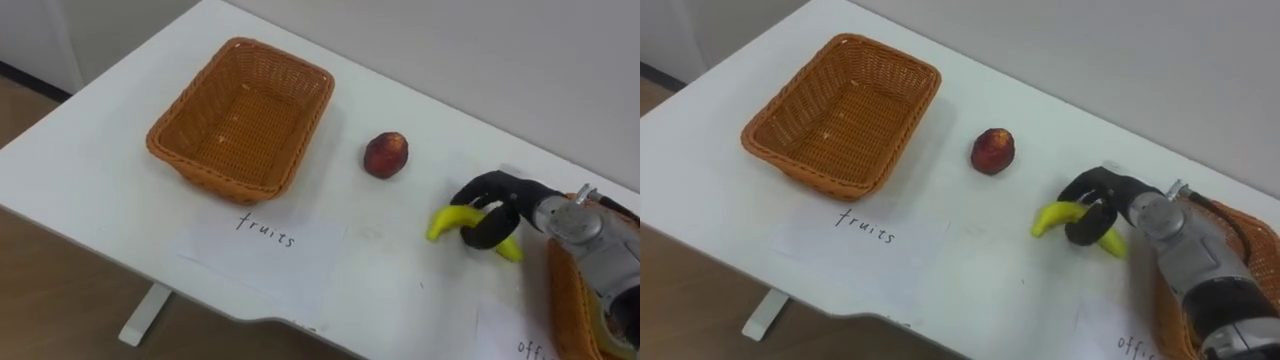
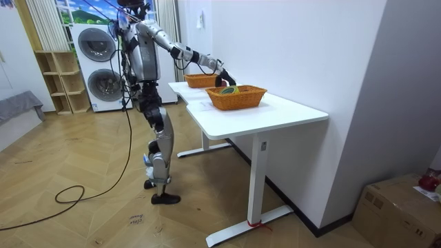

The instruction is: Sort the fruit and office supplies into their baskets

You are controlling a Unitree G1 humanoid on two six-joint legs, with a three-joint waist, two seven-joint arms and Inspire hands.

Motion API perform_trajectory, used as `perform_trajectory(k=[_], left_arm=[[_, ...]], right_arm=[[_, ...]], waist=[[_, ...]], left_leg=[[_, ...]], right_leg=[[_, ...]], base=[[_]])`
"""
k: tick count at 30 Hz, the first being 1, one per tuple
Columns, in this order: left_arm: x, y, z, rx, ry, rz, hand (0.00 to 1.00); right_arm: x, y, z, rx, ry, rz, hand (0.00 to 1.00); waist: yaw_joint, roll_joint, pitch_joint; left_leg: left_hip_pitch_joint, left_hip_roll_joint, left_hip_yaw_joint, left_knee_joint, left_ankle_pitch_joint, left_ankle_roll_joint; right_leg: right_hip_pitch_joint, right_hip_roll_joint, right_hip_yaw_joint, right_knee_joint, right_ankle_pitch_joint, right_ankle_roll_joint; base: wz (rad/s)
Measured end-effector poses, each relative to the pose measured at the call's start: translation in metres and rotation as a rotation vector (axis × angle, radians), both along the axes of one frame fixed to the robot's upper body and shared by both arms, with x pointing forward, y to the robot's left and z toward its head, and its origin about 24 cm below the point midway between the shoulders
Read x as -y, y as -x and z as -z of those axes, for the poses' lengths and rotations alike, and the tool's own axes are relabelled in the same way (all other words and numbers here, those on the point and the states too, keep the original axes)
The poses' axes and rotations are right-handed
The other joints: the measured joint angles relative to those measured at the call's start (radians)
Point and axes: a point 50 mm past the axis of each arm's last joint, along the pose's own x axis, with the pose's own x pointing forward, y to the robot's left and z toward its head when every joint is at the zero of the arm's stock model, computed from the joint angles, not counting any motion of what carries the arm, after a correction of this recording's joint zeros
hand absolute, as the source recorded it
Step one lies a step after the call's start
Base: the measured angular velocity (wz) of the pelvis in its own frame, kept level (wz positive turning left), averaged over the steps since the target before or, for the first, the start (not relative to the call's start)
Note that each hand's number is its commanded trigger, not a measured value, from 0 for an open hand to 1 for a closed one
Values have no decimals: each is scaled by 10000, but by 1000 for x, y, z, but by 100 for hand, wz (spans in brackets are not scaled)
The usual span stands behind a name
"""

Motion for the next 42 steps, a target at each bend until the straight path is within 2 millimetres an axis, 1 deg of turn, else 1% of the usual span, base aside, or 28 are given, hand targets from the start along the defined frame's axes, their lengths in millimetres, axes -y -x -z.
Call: perform_trajectory(k=[9, 11, 20, 24, 26, 27, 28, 29, 34, 39, 40, 42], left_arm=[[-2, 0, -1, -12, -60, 7, 0], [-2, -3, -1, 51, -59, 17, 0], [-6, -2, -2, 61, -63, -265, 0], [-7, 1, -2, 20, -87, -382, 0], [-8, 2, -2, -21, -68, -374, 0], [-8, 2, -2, -11, -56, -466, 0], [-9, 3, -2, -4, -61, -510, 0], [-10, 3, -3, 21, -76, -586, 0], [-15, 5, -4, 108, -135, -948, 0], [-15, 9, -4, 50, -122, -1067, 0], [-15, 10, -4, 31, -122, -1073, 0], [-16, 10, -4, 62, -138, -1136, 0]], right_arm=[[-4, 1, 2, -244, -338, -231, 100], [-5, 1, 2, -274, -358, -303, 100], [-11, 1, 1, -584, -694, -669, 100], [-19, -1, -4, -643, -753, -1197, 100], [-21, -1, -6, -748, -741, -1366, 100], [-24, -1, -8, -769, -647, -1567, 100], [-25, -2, -9, -772, -617, -1666, 100], [-27, -2, -11, -748, -630, -1802, 100], [-37, -5, -20, -382, -674, -2285, 100], [-44, -8, -35, 308, -646, -2650, 100], [-45, -8, -36, 381, -665, -2666, 100], [-42, -7, -40, 623, -810, -2544, 100]], waist=[[-30, 1, 2], [-15, 0, 1], [19, 2, 1], [-15, -5, -4], [-21, -54, -41], [-19, -69, -51], [-29, -73, -54], [-33, -99, -75], [-80, -126, -96], [-237, -106, -80], [-281, -95, -72], [-332, -85, -79]], left_leg=[[157, 23, 19, -85, 2, 2], [180, 27, 35, -83, 2, 1], [276, 42, 139, -164, 1, -1], [323, 52, 234, -143, 1, -1], [328, 57, 250, -144, 2, 0], [330, 117, 253, -146, 2, -1], [335, 118, 254, -145, 2, 0], [337, 118, 250, -145, 2, 0], [346, 122, 243, -147, 3, 1], [449, 120, 223, -141, 4, 1], [489, 119, 208, -143, 4, 1], [534, 118, 193, -143, 3, 2]], right_leg=[[64, 30, 27, -10, 0, 1], [73, 45, 135, -13, 0, 1], [127, 66, 251, -25, 0, 0], [126, 70, 287, -18, 0, 1], [116, 72, 344, -19, 0, 0], [115, 73, 357, -19, 0, 0], [116, 69, 367, -19, 0, 0], [119, 57, 374, -19, 0, 0], [134, 14, 374, -21, 0, 1], [251, 4, 363, -19, -1, 1], [298, 2, 354, -20, -1, 1], [342, -3, 368, -9, -1, 2]], base=[[0], [0], [-2], [-7], [0], [0], [0], [0], [0], [1], [7], [2]])
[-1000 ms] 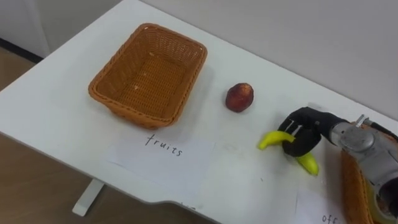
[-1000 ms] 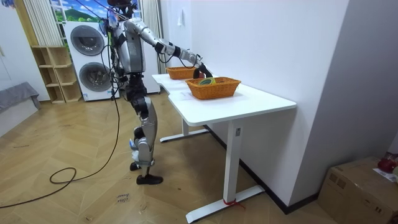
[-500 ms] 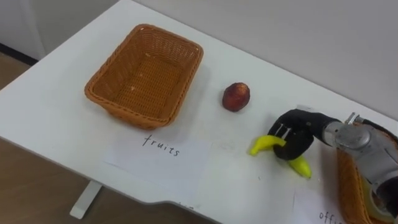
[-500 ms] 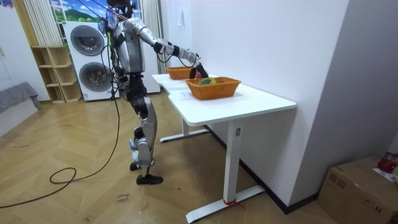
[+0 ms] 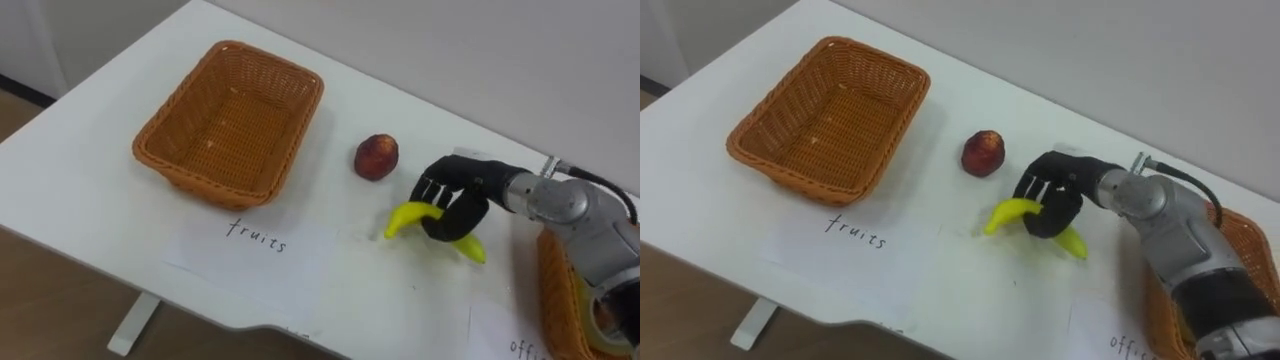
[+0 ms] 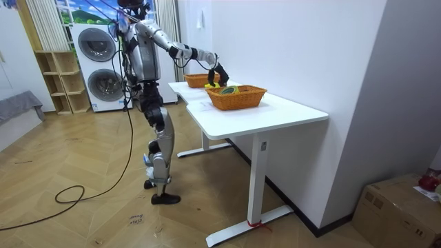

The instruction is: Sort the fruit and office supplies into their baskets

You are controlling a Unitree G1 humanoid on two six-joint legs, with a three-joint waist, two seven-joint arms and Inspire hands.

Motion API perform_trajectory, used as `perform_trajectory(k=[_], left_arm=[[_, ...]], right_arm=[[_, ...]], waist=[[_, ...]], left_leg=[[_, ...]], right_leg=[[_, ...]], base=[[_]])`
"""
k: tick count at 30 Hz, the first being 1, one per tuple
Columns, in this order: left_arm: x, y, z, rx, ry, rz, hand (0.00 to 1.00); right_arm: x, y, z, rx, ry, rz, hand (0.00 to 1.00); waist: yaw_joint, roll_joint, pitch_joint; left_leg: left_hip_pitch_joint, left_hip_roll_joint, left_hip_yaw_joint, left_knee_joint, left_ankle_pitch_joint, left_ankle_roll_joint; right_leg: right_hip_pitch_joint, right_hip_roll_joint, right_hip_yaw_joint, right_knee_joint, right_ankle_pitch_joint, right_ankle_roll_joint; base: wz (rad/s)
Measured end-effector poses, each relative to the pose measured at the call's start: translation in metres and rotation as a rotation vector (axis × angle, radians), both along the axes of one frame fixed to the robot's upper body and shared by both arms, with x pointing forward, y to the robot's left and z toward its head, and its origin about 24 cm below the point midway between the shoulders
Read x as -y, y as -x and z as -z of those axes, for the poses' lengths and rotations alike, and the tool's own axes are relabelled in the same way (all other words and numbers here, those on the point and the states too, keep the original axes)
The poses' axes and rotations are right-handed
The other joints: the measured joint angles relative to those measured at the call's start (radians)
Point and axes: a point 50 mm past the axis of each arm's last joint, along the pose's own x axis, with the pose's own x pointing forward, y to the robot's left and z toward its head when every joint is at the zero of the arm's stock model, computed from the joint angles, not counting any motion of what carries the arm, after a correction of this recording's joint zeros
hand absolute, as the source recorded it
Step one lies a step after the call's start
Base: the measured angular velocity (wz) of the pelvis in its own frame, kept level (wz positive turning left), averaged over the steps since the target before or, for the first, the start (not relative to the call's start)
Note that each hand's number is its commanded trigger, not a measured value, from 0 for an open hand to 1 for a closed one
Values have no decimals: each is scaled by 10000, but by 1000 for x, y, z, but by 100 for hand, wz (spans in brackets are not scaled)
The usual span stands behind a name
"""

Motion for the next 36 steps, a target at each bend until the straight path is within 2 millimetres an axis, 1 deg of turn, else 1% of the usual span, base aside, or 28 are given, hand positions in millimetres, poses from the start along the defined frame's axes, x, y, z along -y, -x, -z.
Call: perform_trajectory(k=[1, 2, 3, 4, 6, 7, 8, 9, 10, 11, 12, 14, 19, 20, 26, 30, 32, 34, 36], left_arm=[[0, 0, 0, -4, 1, -5, 0], [1, 1, 1, -19, 20, -29, 0], [2, 2, 1, -45, 52, -66, 0], [3, 3, 2, -56, 70, -80, 0], [7, 5, 4, -98, 199, -159, 0], [8, 6, 4, -110, 223, -183, 0], [9, 8, 5, -163, 241, -205, 0], [9, 9, 5, -189, 233, -218, 0], [9, 11, 5, -233, 212, -237, 0], [9, 12, 5, -240, 208, -242, 0], [9, 12, 5, -240, 204, -245, 0], [8, 12, 5, -238, 175, -249, 0], [6, 11, 4, -224, 130, -280, 0], [6, 11, 4, -222, 125, -285, 0], [5, 10, 3, -134, 96, -351, 0], [3, 11, 3, -65, -63, -580, 0], [4, 13, 3, -108, -190, -676, 0], [6, 15, 4, -134, -190, -710, 0], [7, 16, 5, -141, -156, -716, 0]], right_arm=[[3, 1, -2, 147, -137, 124, 100], [5, 1, -4, 272, -171, 242, 100], [7, 2, -6, 386, -189, 348, 100], [8, 2, -7, 451, -197, 396, 100], [13, 1, -11, 651, -134, 580, 100], [15, 1, -12, 703, -161, 664, 100], [16, 1, -14, 816, -186, 774, 100], [16, 1, -14, 863, -193, 807, 100], [17, 1, -14, 911, -190, 836, 100], [17, 0, -15, 1000, -230, 897, 100], [17, 0, -15, 1071, -262, 939, 100], [17, 0, -16, 1165, -263, 981, 100], [18, -1, -18, 1448, -261, 1116, 100], [16, -1, -21, 1587, -265, 1052, 100], [7, -3, -36, 2383, -361, 755, 100], [7, -4, -45, 2987, -497, 946, 100], [8, -5, -49, 3345, -615, 1150, 100], [4, -6, -53, 3679, -757, 1173, 100], [0, -7, -57, 3952, -889, 1132, 100]], waist=[[-3, 1, 1], [-6, 32, 22], [-5, 96, 35], [-7, 129, 30], [-65, 314, 48], [-84, 371, 55], [-171, 465, 45], [-241, 506, 32], [-282, 579, -14], [-305, 605, -31], [-371, 648, -30], [-495, 672, -39], [-576, 637, -66], [-575, 618, -78], [-551, 644, -71], [-532, 691, -65], [-511, 755, -66], [-504, 838, -50], [-499, 887, -17]], left_leg=[[22, -4, 8, 1, 0, 1], [100, -6, 48, 0, -4, 6], [184, -8, 74, -2, -18, 22], [199, -13, 82, -3, -20, 25], [291, -25, 206, -37, -25, 37], [300, -28, 218, -55, -27, 42], [332, -28, 244, -53, -27, 44], [340, -27, 248, -49, -25, 47], [359, -29, 299, -50, -22, 51], [423, -27, 371, -57, -22, 50], [468, -32, 378, -57, -21, 52], [519, -36, 381, -56, -20, 53], [634, -39, 447, -71, -21, 54], [646, -37, 484, -71, -24, 58], [698, -39, 535, -61, -48, 94], [698, -34, 477, -57, -50, 95], [734, -28, 438, -59, -50, 94], [789, -29, 435, -71, -51, 94], [834, -28, 432, -93, -51, 94]], right_leg=[[21, -5, 7, 6, 0, 0], [84, -6, 44, 6, 1, 1], [150, -8, 84, 14, 1, 2], [153, -12, 123, 27, 1, 3], [174, -31, 228, 65, 11, 20], [180, -39, 247, 84, 12, 22], [178, -51, 281, 157, 6, 30], [169, -57, 294, 200, 2, 36], [158, -57, 363, 203, 0, 39], [179, -48, 448, 208, 0, 39], [213, -51, 459, 213, 0, 39], [264, -54, 464, 207, -3, 42], [353, -44, 547, 187, -9, 47], [358, -39, 582, 184, -9, 48], [403, -37, 639, 191, -1, 62], [428, -42, 561, 191, -1, 63], [472, -42, 511, 204, -2, 64], [514, -44, 499, 206, -5, 70], [565, -44, 487, 204, -10, 76]], base=[[-5], [-7], [-7], [-11], [-14], [-9], [-4], [-6], [-13], [-14], [-11], [0], [-4], [-5], [-2], [5], [5], [0], [0]])
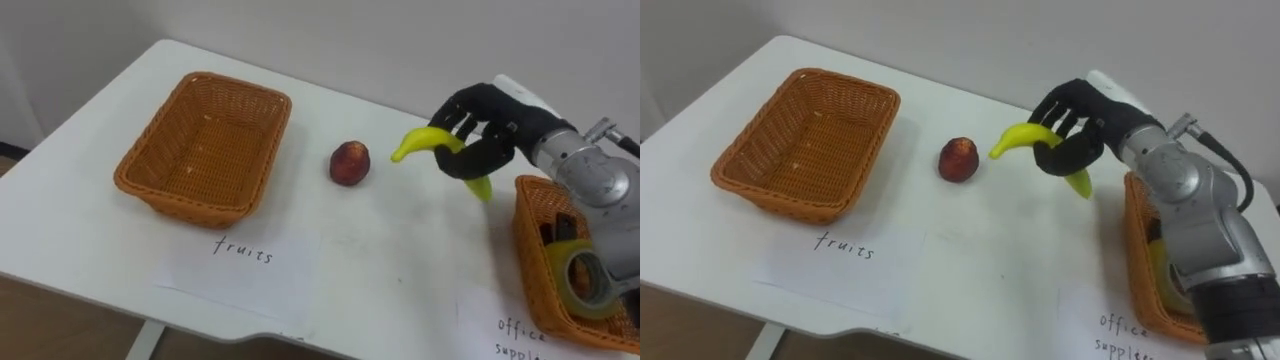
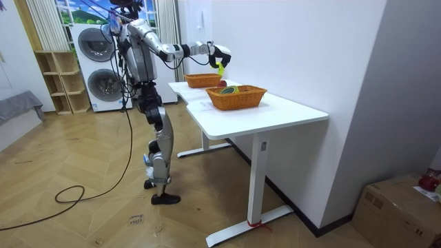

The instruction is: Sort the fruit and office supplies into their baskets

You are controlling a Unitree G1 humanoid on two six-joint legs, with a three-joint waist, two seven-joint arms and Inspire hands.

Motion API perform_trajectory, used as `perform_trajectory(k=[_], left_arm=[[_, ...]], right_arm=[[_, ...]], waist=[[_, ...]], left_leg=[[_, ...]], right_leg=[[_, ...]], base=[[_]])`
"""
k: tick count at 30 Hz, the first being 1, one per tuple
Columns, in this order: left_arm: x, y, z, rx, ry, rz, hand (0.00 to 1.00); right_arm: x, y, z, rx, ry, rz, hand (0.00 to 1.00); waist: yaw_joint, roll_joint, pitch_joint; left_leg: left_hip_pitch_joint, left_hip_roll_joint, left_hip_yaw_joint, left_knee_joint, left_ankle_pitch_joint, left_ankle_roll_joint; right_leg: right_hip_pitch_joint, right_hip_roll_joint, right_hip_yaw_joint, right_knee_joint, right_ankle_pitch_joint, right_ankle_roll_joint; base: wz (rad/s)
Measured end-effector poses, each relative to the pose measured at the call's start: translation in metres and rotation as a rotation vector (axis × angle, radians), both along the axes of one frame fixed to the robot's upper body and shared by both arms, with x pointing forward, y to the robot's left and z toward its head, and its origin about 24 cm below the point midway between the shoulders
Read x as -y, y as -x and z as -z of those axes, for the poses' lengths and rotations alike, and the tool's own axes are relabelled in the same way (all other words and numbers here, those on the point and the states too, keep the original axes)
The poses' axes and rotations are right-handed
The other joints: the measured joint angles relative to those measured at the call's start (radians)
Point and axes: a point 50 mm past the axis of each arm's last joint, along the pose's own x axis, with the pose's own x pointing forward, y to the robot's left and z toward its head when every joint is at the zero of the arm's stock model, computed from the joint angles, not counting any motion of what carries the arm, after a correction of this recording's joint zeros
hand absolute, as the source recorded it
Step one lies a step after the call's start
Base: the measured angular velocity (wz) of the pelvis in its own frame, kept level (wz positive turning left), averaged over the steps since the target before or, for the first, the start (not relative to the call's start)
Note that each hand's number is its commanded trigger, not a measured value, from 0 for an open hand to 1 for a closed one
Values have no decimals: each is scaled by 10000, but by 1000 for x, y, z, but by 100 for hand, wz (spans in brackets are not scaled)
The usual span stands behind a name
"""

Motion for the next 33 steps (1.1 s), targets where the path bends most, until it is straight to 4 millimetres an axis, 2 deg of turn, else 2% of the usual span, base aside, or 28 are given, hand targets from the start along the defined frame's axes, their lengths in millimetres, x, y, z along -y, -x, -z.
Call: perform_trajectory(k=[6, 8, 13, 21, 23, 26, 33], left_arm=[[4, -1, 2, 29, 130, -3, 0], [4, -3, 1, 88, 130, 0, 0], [1, -6, -1, 257, 60, -160, 0], [0, -6, -1, 278, 26, -246, 0], [0, -6, -1, 263, 31, -259, 0], [0, -5, -1, 242, 64, -246, 0], [2, -10, -1, 231, 405, -149, 0]], right_arm=[[-5, -2, -3, 165, -562, -93, 100], [-8, -3, -7, 324, -700, -164, 100], [-13, -3, -16, 880, -567, -282, 100], [-24, -6, -29, 1390, -385, -634, 100], [-25, -8, -34, 1614, -447, -626, 100], [-31, -10, -38, 1851, -337, -727, 100], [-42, -14, -44, 2169, -451, -957, 100]], waist=[[224, -22, -22], [295, -71, -59], [550, -123, -94], [553, -144, -80], [590, -210, -47], [776, -312, -10], [1086, -350, -12]], left_leg=[[-58, -22, -3, 25, -5, 5], [-98, -40, -5, 32, -3, 8], [-91, -50, -138, 47, -3, 15], [-178, -143, -615, 56, -12, 54], [-177, -148, -662, 56, -13, 61], [-208, -159, -719, 47, -9, 68], [-318, -194, -897, 77, -2, 96]], right_leg=[[-32, -25, 8, -15, -22, 18], [-80, -46, -15, -11, -38, 25], [-42, -57, -87, 7, -45, 40], [86, -148, -378, 16, -110, 144], [118, -154, -388, 18, -125, 166], [110, -164, -497, 15, -133, 178], [80, -207, -704, 13, -134, 181]], base=[[0], [0], [7], [18], [12], [5], [9]])
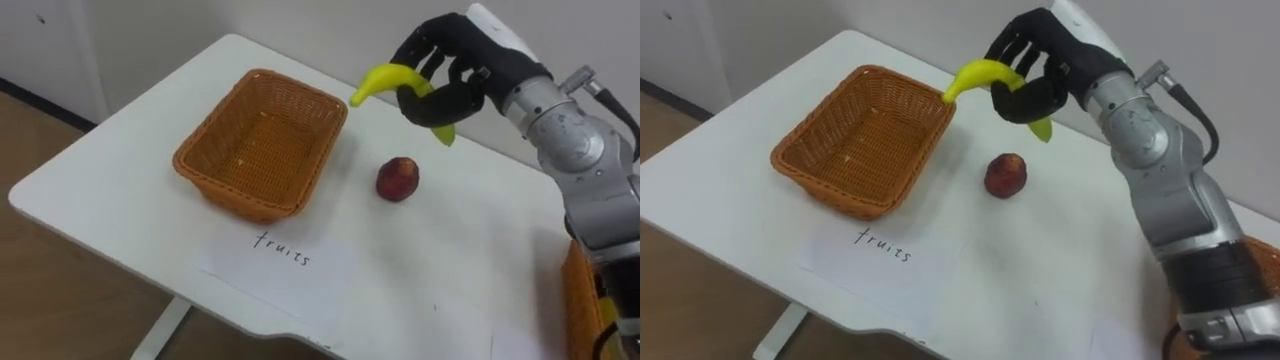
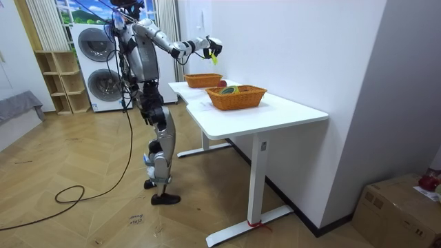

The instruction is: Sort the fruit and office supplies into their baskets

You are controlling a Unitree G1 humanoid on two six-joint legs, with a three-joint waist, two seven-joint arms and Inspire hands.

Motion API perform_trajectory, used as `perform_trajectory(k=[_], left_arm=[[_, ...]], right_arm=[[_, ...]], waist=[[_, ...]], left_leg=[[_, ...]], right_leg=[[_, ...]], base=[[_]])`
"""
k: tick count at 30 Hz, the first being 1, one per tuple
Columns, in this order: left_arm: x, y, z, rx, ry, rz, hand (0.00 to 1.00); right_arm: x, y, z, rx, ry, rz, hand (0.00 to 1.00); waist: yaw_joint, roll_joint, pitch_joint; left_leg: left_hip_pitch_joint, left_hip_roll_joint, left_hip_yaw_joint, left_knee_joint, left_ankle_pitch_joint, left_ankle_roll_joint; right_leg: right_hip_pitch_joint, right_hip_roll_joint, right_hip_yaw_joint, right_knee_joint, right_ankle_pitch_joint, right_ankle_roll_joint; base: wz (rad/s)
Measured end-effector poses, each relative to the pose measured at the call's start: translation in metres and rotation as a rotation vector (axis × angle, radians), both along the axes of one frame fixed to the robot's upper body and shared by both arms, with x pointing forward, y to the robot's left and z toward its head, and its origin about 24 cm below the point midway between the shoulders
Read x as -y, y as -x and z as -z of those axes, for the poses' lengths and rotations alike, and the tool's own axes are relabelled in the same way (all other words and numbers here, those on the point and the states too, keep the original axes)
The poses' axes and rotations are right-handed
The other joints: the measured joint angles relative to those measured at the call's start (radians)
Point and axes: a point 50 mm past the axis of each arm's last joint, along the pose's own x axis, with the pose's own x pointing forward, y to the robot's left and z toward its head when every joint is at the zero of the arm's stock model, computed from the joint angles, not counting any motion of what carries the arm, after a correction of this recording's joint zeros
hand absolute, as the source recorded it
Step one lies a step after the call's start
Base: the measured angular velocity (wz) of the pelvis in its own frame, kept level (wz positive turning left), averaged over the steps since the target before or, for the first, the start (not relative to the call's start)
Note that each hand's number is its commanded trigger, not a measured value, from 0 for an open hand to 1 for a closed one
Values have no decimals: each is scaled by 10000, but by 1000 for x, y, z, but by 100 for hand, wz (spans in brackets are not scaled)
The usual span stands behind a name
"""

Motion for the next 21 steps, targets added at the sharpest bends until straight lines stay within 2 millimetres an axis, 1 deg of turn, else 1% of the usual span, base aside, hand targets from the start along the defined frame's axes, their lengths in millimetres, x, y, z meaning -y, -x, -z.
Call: perform_trajectory(k=[3, 7, 12, 14, 17, 19, 21], left_arm=[[0, -1, 0, 22, 11, 8, 0], [-1, -1, -1, 25, -63, 21, 0], [-2, -4, -2, 147, -210, 61, 0], [-4, -6, -3, 203, -475, 153, 0], [-4, -5, -3, 116, -661, 297, 0], [-3, -4, -2, 31, -671, 266, 0], [-3, -3, -3, 41, -831, 238, 0]], right_arm=[[-6, -2, -5, 272, -62, -81, 100], [-11, -3, -7, 665, -100, -43, 100], [-26, -5, -15, 1129, 100, -434, 100], [-29, -6, -18, 1346, 55, -491, 100], [-30, -6, -18, 1476, -94, -435, 100], [-31, -6, -18, 1541, -139, -404, 100], [-34, -5, -17, 1611, -125, -421, 100]], waist=[[47, -41, -31], [82, -48, -32], [193, -45, -26], [235, -85, -27], [328, -150, -34], [387, -177, -24], [433, -250, 7]], left_leg=[[-195, -46, -39, 24, 17, 27], [-251, -85, -98, 106, 24, 38], [-283, -102, -108, 78, 28, 52], [-346, -108, -240, 70, 29, 53], [-375, -101, -265, 78, 30, 53], [-380, -105, -267, 73, 30, 53], [-381, -106, -273, 51, 30, 54]], right_leg=[[-159, -38, -27, -3, -30, 48], [-169, -52, -64, -6, -30, 48], [-221, -57, -85, -17, -33, 54], [-236, -53, -154, -17, -35, 55], [-251, -55, -151, -19, -37, 60], [-252, -47, -152, -20, -38, 61], [-251, -32, -152, -23, -48, 77]], base=[[5], [5], [-1], [13], [5], [0], [0]])
